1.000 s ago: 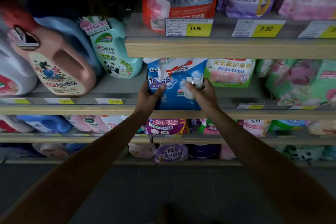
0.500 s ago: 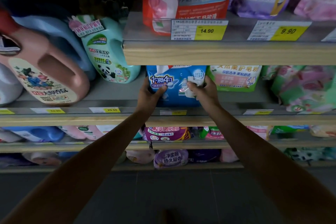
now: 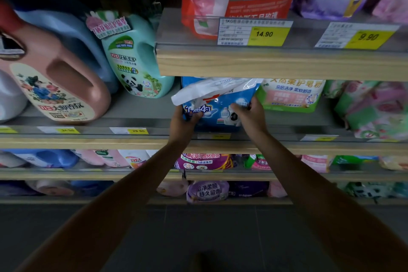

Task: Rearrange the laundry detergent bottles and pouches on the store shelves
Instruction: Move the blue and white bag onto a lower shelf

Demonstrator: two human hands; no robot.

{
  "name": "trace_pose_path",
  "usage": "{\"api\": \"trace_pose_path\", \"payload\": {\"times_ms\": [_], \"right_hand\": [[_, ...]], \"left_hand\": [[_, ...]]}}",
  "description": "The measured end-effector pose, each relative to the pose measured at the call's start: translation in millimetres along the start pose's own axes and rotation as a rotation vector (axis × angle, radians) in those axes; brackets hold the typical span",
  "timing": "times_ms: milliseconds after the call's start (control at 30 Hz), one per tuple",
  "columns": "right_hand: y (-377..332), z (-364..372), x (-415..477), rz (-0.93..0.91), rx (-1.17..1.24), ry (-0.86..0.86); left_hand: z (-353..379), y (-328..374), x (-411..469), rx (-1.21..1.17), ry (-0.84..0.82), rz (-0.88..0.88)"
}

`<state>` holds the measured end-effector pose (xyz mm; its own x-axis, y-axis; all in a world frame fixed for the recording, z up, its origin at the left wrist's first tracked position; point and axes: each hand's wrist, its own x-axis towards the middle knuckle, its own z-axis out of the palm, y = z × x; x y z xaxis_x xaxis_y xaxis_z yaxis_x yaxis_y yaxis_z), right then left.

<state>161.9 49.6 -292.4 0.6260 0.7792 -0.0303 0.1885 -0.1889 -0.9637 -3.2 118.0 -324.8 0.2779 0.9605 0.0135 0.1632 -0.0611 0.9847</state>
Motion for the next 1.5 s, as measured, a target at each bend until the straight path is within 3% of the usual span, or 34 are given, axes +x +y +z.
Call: {"api": "trace_pose_path", "payload": {"times_ms": [333,667,933,1100,1300,1500], "right_hand": [[15.2,3.2,-9.3,0.058,-0.078,0.010],[4.8,-14.3,-35.9,-0.105,-0.400,-0.072],[-24.4,-38.8,-70.1,-0.368,-0.832,-0.105],[-44.9,-60.8,-101.1,-0.486,-0.983,-0.134],[-74.5,-85.9,-150.2,-0.498,-1.031,-0.131],[-120.0,-83.3,-197.2,-0.631,-1.012,-0.114]], "left_hand": [[0.5,3.4,-8.8,0.085,-0.020,-0.116],[-6.2,30.9,-36.1,0.591,-0.088,-0.062],[-22.5,64.9,-73.8,1.062,-0.093,0.240],[-34.8,91.3,-108.5,1.253,-0.092,0.305],[-52.5,131.8,-162.4,1.327,-0.064,0.327],[-97.4,173.5,-212.5,1.335,0.016,0.382]]}}
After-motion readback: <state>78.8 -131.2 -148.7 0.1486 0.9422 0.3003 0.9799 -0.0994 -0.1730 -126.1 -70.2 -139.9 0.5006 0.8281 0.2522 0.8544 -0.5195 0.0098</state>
